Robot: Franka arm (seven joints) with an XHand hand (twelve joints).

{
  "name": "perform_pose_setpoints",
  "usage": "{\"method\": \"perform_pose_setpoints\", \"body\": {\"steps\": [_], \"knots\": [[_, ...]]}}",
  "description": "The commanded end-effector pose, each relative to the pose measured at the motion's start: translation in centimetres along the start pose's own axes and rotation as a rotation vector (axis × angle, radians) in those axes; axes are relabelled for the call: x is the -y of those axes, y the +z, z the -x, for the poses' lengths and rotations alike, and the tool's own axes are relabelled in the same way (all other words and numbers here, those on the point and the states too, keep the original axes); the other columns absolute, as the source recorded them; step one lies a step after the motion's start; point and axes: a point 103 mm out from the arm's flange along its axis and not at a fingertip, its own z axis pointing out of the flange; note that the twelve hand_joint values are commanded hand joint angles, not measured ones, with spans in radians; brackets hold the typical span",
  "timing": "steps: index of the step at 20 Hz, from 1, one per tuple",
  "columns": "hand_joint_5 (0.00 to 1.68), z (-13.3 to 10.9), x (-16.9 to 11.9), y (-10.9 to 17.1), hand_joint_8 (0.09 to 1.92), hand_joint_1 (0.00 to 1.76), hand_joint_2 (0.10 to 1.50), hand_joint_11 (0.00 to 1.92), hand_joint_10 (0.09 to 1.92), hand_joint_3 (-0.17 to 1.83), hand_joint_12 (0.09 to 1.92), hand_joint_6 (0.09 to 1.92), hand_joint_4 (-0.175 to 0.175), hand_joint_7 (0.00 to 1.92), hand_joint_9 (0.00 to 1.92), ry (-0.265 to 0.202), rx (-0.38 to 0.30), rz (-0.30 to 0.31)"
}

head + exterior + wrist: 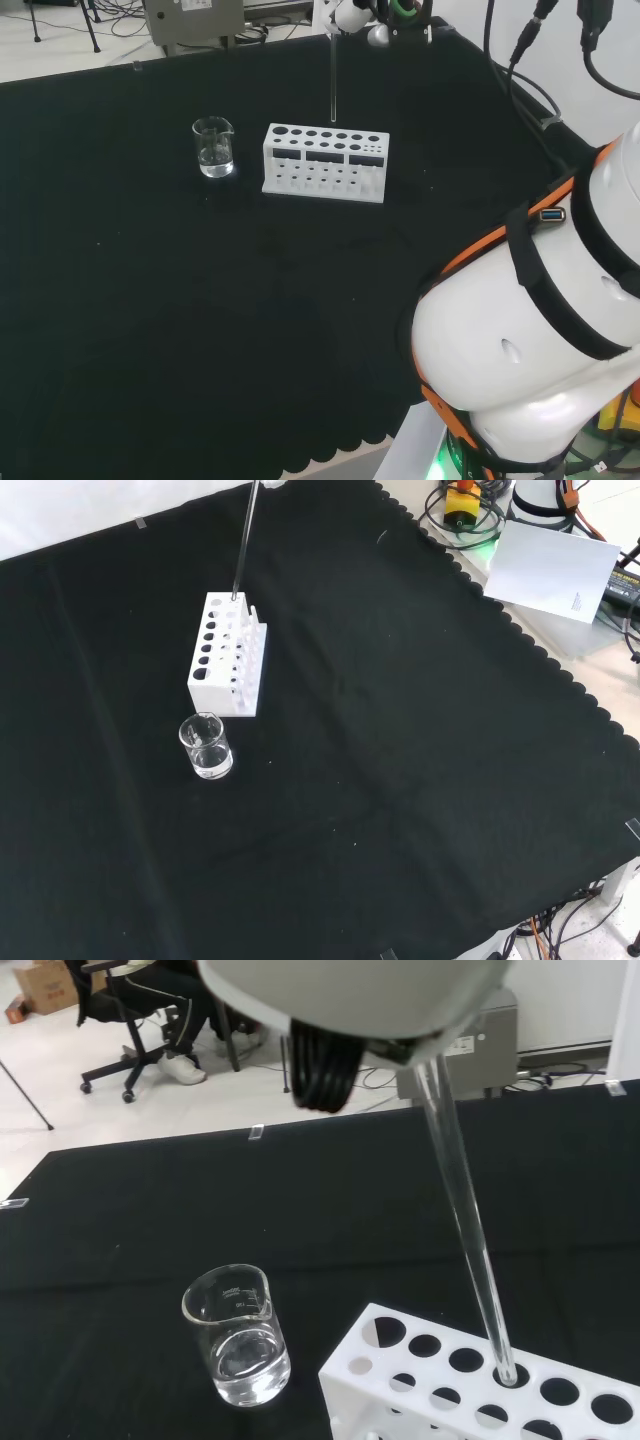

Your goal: Stir in the beaker to the left of the white test tube rack with the glass rod.

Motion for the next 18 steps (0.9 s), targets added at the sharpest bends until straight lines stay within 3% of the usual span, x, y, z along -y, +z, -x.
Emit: {"method": "perform_pose_setpoints", "body": {"steps": [1,10,18], "knots": [[1.18,-0.4,0.1,0.2,1.05,1.20,0.58,1.77,0.67,0.90,0.61,0.94,-0.175,1.50,1.79,-0.048,-0.016,-0.002],[1.19,-1.1,-1.0,0.8,1.05,1.20,0.58,1.77,0.67,0.90,0.61,0.93,-0.175,1.50,1.80,-0.075,-0.036,-0.015],[1.19,-5.0,-3.8,1.4,1.05,1.20,0.57,1.78,0.67,0.90,0.62,0.93,-0.175,1.50,1.80,-0.180,-0.061,-0.026]]}}
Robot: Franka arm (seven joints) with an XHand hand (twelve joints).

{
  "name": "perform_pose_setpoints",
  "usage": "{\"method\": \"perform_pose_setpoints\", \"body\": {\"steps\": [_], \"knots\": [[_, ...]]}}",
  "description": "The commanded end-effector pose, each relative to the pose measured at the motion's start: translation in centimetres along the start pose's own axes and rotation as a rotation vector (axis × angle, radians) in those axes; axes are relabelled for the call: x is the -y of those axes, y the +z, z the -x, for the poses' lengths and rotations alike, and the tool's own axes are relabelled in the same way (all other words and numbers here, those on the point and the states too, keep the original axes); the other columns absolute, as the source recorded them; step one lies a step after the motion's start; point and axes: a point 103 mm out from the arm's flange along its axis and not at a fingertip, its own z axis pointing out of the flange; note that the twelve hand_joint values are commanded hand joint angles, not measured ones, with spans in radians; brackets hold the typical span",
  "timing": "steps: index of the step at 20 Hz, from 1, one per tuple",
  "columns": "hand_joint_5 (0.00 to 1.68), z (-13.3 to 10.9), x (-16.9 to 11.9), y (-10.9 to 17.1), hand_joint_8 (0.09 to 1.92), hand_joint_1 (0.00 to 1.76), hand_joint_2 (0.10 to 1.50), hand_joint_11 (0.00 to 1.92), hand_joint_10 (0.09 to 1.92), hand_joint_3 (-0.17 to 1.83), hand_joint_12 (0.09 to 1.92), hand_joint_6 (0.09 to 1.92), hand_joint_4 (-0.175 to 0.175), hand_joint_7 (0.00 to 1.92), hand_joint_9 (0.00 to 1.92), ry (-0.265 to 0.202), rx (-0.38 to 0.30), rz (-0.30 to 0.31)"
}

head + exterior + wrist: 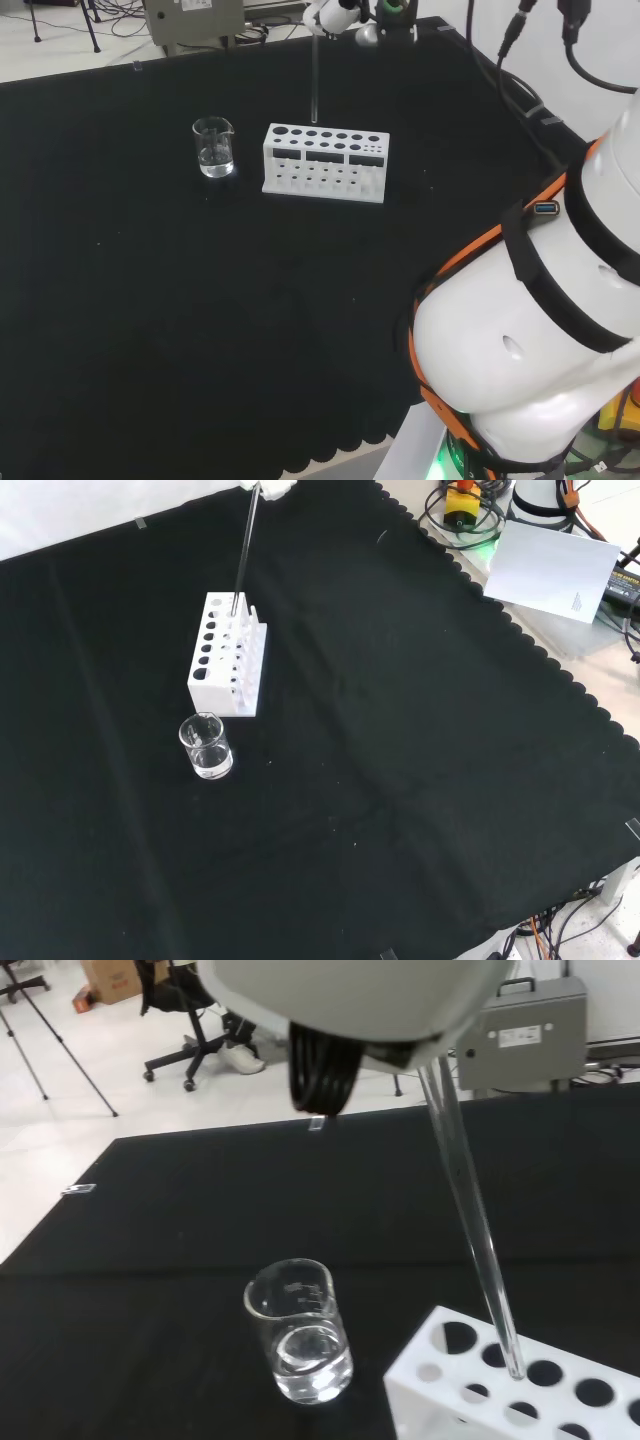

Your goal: Stir in the beaker to the left of the white test tube rack with the glass rod.

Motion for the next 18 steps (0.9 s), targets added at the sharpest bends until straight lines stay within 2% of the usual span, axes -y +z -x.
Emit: {"method": "perform_pose_setpoints", "body": {"steps": [1,6,11,18], "knots": [[1.19,-3.3,-2.6,0.6,1.05,1.20,0.57,1.78,0.67,0.90,0.62,0.93,-0.175,1.50,1.80,-0.072,-0.015,-0.017],[1.19,-6.0,-5.1,0.7,1.05,1.21,0.57,1.78,0.67,0.90,0.62,0.93,-0.175,1.50,1.80,-0.154,-0.012,-0.021],[1.19,-7.3,-6.7,1.5,1.05,1.21,0.57,1.78,0.67,0.91,0.62,0.93,-0.175,1.50,1.81,-0.226,-0.030,-0.049],[1.19,-8.1,-7.5,2.4,1.05,1.21,0.57,1.78,0.67,0.91,0.62,0.92,-0.175,1.51,1.81,-0.266,-0.053,-0.083]]}}
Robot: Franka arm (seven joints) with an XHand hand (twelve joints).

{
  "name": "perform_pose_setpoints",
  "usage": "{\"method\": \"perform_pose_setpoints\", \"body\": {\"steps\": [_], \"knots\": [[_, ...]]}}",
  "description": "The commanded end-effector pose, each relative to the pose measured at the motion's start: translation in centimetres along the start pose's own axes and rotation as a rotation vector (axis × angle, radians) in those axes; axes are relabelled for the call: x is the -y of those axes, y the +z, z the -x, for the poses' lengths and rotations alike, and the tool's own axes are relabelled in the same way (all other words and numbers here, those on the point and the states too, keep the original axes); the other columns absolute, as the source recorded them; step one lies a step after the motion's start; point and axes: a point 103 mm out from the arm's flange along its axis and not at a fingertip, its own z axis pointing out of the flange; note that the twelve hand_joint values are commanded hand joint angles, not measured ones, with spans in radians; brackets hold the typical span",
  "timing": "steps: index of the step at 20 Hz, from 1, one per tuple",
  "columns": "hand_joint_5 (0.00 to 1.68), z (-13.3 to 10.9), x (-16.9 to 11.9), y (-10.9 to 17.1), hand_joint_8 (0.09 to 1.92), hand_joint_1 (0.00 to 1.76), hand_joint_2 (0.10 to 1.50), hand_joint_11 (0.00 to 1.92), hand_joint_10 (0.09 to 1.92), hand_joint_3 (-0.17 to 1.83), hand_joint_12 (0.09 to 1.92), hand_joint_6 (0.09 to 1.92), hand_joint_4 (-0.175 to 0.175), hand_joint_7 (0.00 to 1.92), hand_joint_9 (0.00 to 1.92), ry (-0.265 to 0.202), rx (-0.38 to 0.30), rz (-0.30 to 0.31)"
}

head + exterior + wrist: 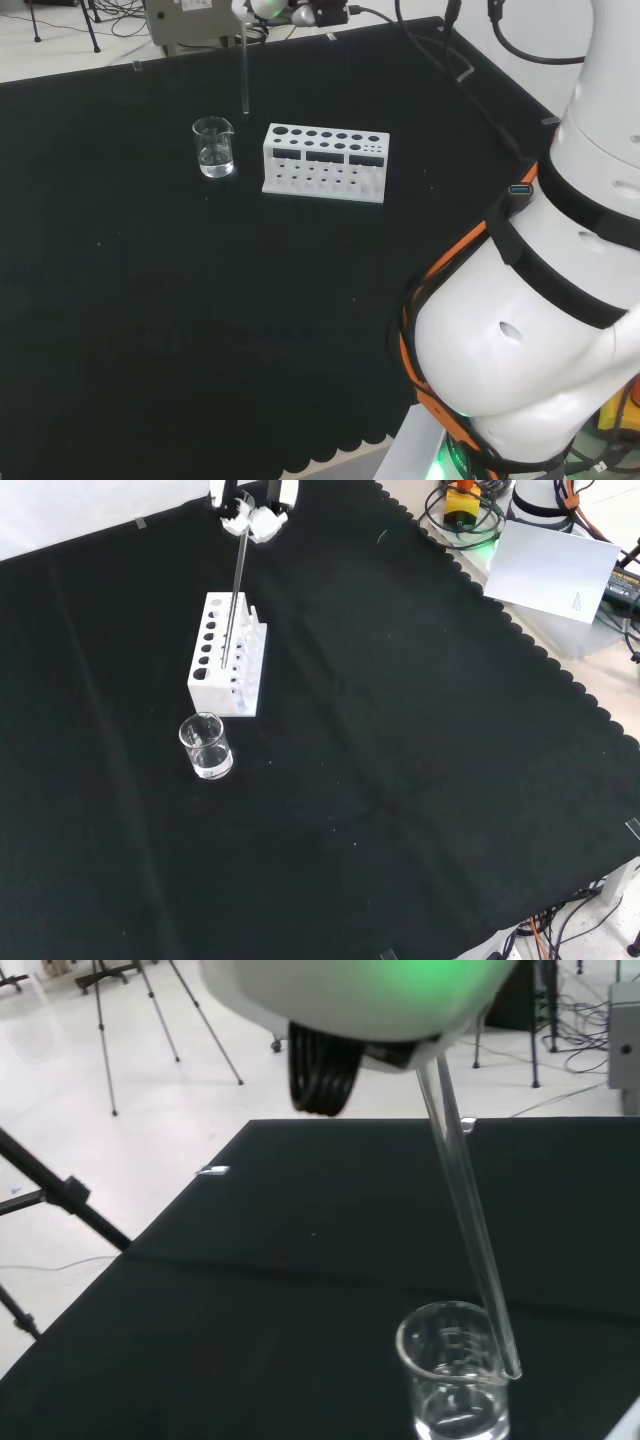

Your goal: Stir in the beaker to the left of the white test tube rack with the glass rod.

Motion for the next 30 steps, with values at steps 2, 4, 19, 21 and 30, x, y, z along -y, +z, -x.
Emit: {"method": "perform_pose_setpoints", "body": {"steps": [2,4,19,21,30], "knots": [[1.20,-1.4,-1.2,0.9,1.05,1.21,0.57,1.78,0.66,0.91,0.62,0.92,-0.175,1.51,1.81,-0.066,-0.031,-0.045],[1.20,-1.7,-1.5,1.0,1.05,1.21,0.57,1.78,0.66,0.91,0.62,0.92,-0.175,1.51,1.81,-0.074,-0.032,-0.045],[1.20,-0.9,-5.1,2.9,1.05,1.21,0.56,1.78,0.67,0.91,0.63,0.92,-0.175,1.51,1.81,-0.097,-0.070,-0.065],[1.20,-0.5,-4.7,2.8,1.05,1.21,0.56,1.78,0.66,0.91,0.63,0.92,-0.175,1.51,1.81,-0.108,-0.080,-0.048],[1.20,0.4,-6.2,3.6,1.05,1.21,0.56,1.78,0.66,0.91,0.63,0.92,-0.175,1.51,1.81,-0.103,-0.109,-0.084]]}}
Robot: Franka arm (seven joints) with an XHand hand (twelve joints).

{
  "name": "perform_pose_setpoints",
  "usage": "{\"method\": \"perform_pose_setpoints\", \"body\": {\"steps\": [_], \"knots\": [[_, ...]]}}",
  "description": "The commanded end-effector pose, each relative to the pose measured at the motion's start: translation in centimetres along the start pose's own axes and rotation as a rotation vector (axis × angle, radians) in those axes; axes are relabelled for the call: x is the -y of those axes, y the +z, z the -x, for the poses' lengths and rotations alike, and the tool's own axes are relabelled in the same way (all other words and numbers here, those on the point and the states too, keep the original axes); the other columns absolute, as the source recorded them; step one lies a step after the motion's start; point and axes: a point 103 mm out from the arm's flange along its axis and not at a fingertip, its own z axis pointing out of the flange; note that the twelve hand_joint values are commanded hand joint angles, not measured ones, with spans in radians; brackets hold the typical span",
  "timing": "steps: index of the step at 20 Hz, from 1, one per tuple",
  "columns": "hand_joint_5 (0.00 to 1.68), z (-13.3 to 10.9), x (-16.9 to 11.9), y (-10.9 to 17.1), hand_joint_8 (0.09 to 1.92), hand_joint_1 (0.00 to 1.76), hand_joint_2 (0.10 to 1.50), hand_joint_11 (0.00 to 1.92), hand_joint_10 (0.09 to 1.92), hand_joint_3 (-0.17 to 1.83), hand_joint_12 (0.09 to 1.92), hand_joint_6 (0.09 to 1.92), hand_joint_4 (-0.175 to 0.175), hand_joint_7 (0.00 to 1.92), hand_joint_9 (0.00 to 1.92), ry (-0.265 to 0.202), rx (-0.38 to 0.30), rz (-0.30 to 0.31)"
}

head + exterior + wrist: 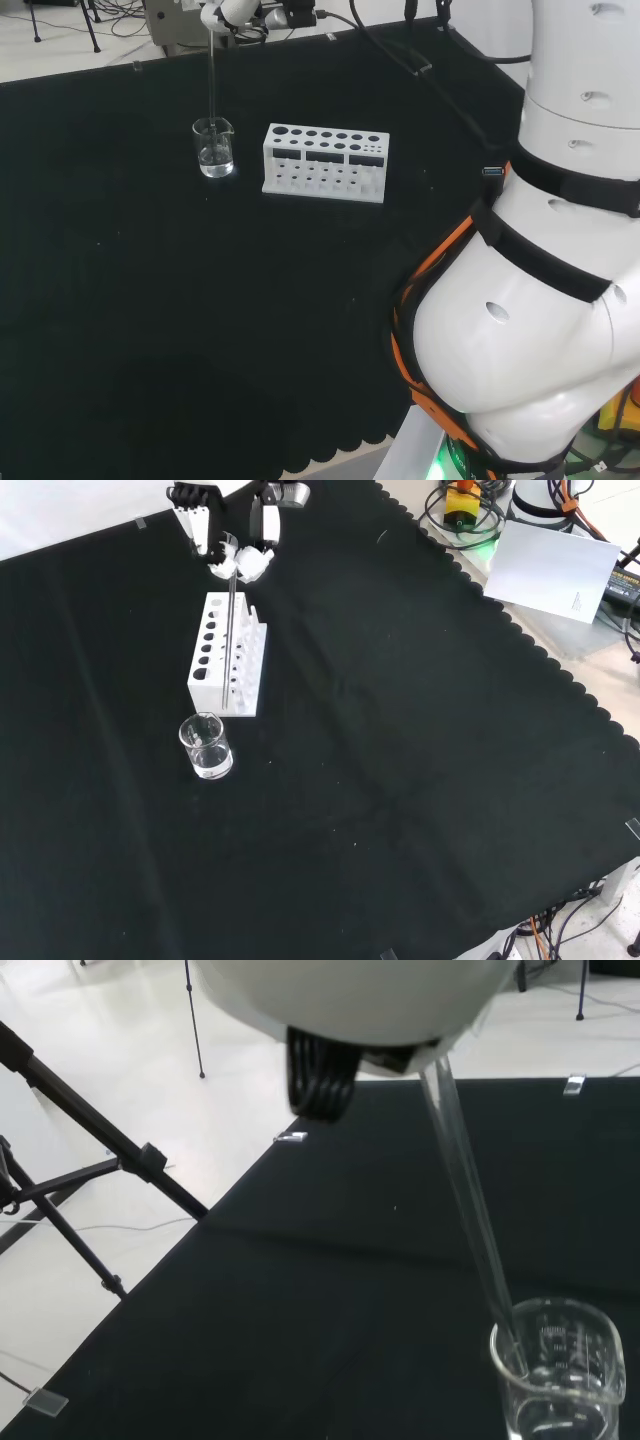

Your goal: Stir in the beaker to the left of the white test tube rack with the glass rod.

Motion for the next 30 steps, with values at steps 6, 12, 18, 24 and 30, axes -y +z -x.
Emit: {"method": "perform_pose_setpoints", "body": {"steps": [6,12,18,24,30], "knots": [[1.20,1.7,-1.9,0.6,1.05,1.21,0.56,1.78,0.66,0.91,0.64,0.92,-0.175,1.51,1.81,-0.010,-0.028,0.001],[1.20,2.6,-3.5,1.1,1.05,1.21,0.56,1.79,0.66,0.92,0.64,0.91,-0.175,1.51,1.82,-0.005,-0.040,-0.001],[1.20,3.6,-4.3,1.4,1.05,1.21,0.56,1.79,0.66,0.92,0.64,0.91,-0.175,1.51,1.82,-0.009,-0.044,0.011],[1.20,4.9,-5.7,2.5,1.05,1.21,0.56,1.79,0.67,0.92,0.64,0.91,-0.175,1.51,1.82,0.007,-0.062,-0.038],[1.20,6.7,-6.4,5.7,1.05,1.21,0.56,1.79,0.67,0.92,0.64,0.91,-0.175,1.51,1.82,0.011,-0.047,-0.044]]}}
